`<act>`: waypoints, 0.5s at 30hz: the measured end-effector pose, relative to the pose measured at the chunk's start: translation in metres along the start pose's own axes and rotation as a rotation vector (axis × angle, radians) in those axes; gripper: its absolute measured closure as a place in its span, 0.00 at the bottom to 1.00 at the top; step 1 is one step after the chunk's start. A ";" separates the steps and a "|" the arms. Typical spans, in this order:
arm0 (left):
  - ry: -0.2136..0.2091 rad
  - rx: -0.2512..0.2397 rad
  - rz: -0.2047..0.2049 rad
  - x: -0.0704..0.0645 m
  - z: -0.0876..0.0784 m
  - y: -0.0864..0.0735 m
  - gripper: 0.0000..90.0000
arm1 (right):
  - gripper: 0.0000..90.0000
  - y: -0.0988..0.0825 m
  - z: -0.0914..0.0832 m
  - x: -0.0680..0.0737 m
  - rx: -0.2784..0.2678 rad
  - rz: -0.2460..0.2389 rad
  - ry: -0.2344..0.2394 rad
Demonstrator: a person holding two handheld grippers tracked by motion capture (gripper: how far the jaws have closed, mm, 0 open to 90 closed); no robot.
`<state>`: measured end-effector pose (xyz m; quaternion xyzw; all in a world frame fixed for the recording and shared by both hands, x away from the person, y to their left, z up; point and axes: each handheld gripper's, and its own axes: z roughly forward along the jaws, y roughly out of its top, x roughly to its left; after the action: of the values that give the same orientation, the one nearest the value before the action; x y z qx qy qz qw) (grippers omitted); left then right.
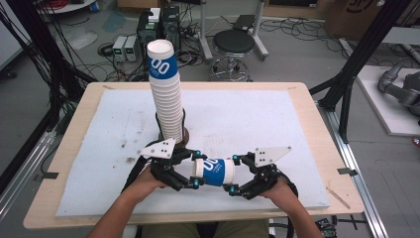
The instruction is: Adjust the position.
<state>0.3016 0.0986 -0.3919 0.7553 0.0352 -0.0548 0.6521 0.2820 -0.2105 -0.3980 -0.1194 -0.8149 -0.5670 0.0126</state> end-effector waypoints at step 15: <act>0.019 0.038 -0.004 0.000 0.000 -0.003 0.34 | 0.31 0.003 -0.004 0.000 0.021 -0.044 -0.015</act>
<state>0.3010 0.0994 -0.3945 0.7681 0.0420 -0.0494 0.6370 0.2821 -0.2137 -0.3938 -0.1055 -0.8234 -0.5575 -0.0046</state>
